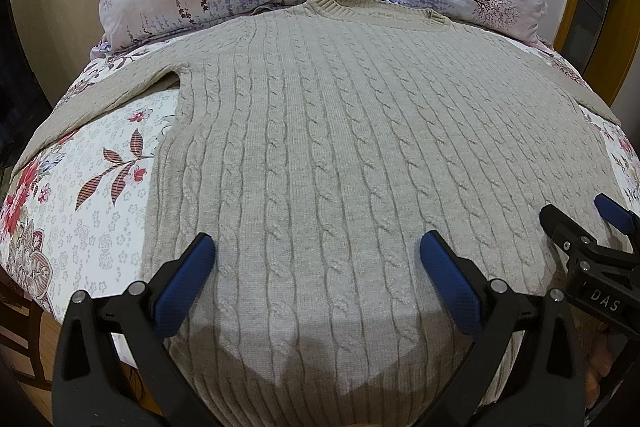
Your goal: Fold small clothes
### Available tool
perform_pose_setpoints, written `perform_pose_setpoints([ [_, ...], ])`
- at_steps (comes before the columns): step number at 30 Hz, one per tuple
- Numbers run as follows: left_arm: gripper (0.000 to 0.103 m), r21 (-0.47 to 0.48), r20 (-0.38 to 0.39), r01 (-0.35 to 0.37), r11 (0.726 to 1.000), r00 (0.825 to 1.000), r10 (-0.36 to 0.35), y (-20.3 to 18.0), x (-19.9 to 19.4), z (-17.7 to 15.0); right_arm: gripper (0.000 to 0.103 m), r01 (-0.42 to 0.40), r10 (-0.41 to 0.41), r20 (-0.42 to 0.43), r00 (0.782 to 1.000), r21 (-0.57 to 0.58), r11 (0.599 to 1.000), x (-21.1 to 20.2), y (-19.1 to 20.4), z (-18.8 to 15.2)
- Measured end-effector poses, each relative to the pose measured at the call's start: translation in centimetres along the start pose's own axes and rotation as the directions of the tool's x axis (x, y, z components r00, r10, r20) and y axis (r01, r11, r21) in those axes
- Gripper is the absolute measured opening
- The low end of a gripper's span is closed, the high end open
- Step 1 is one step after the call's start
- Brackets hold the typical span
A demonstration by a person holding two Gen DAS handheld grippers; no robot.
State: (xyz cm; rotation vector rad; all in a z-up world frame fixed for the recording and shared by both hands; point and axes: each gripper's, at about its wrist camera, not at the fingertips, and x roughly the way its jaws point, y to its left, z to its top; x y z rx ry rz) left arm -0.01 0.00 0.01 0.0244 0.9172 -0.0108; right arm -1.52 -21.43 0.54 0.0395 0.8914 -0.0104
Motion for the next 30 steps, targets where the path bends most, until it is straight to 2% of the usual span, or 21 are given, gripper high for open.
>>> perform_pose_setpoints([
  [20,0.101,0.0,0.001,0.0,1.0,1.0,0.0,0.0,0.0,0.0,0.102,-0.006,0.006,-0.005,1.0,-0.011,1.0,0.07,0.11,0.0],
  [30,0.101,0.008,-0.02,0.002,1.0,1.0,-0.002,0.16,-0.12,0.4,0.102,-0.055,0.052,-0.047,0.998,-0.069,0.996,0.3,-0.1,0.56],
])
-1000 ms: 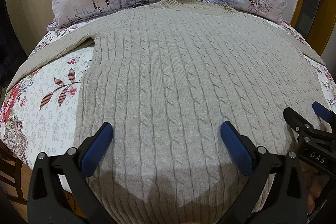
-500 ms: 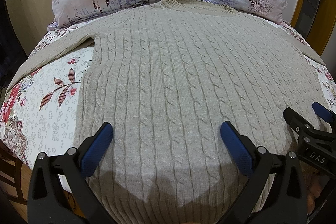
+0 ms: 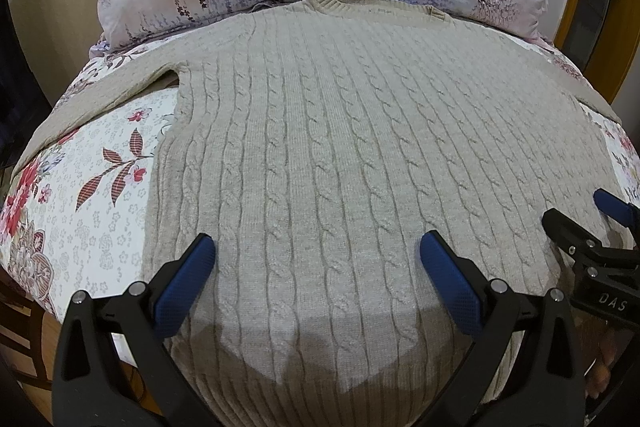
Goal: Fold small clothes
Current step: 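Grasp the side edge of the beige sweater with the right tool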
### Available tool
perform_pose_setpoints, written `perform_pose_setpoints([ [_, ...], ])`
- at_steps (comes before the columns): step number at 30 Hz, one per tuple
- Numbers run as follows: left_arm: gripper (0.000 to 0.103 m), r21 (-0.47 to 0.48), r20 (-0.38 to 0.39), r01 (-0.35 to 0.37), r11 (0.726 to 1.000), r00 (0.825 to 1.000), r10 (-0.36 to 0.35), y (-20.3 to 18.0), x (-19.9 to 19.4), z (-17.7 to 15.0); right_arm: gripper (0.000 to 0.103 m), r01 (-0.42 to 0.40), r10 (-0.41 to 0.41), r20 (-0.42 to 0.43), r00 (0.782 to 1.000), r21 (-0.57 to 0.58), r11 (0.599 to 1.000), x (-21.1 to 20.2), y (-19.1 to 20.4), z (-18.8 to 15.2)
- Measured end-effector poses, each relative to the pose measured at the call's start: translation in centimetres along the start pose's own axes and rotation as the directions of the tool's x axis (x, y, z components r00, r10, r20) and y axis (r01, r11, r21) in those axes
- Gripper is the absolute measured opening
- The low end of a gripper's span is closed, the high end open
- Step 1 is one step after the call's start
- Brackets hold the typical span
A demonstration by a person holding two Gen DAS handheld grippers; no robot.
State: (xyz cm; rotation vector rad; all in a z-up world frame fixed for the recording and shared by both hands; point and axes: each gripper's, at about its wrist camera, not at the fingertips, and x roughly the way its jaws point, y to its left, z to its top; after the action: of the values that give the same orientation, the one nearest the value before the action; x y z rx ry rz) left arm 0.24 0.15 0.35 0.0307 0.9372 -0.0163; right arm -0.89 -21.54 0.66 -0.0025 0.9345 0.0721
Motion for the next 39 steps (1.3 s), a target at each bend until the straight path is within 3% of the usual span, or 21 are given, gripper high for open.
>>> perform_pose_setpoints([
  [8,0.101,0.016,-0.009,-0.005,1.0,1.0,0.005,-0.1,0.3,0.3,0.102,-0.062,0.062,-0.002,0.998,-0.067,0.996,0.2,-0.6,0.4],
  [12,0.101,0.046,-0.001,-0.041,0.998,0.999,0.041,-0.6,0.4,0.7,0.102,-0.112,0.113,0.006,0.994,-0.086,0.99,0.3,-1.6,1.1],
  [16,0.101,0.082,0.014,-0.081,0.993,0.997,0.08,-1.0,0.4,1.6,0.102,-0.129,0.126,0.072,0.989,0.048,0.99,-0.5,-5.7,3.5],
  [20,0.101,0.085,-0.002,-0.064,0.994,0.998,0.064,-0.8,1.0,3.2,0.102,-0.124,0.084,0.159,0.984,0.264,0.957,-1.3,-13.1,6.3],
  [24,0.101,0.072,-0.01,-0.042,0.996,0.999,0.043,-0.2,1.4,5.2,0.097,-0.093,0.024,0.152,0.988,0.472,0.877,-0.6,-21.2,8.3],
  [28,0.101,0.079,0.003,-0.044,0.996,0.999,0.044,0.0,1.9,7.8,0.09,-0.036,-0.038,0.114,0.993,0.586,0.81,1.1,-27.0,9.5],
  [31,0.101,0.076,0.009,-0.032,0.997,0.999,0.032,0.1,2.3,9.3,0.081,-0.039,-0.024,0.083,0.996,0.678,0.734,3.0,-30.8,10.1],
  [36,0.101,0.044,0.0,0.03,0.999,1.0,-0.03,0.4,3.8,11.5,0.067,-0.043,0.004,0.051,0.999,0.799,0.6,5.7,-34.9,9.8],
  [39,0.101,0.026,-0.012,0.053,0.998,0.999,-0.052,0.4,4.7,12.0,0.059,-0.036,-0.004,0.045,0.999,0.832,0.553,6.7,-36.2,9.4],
])
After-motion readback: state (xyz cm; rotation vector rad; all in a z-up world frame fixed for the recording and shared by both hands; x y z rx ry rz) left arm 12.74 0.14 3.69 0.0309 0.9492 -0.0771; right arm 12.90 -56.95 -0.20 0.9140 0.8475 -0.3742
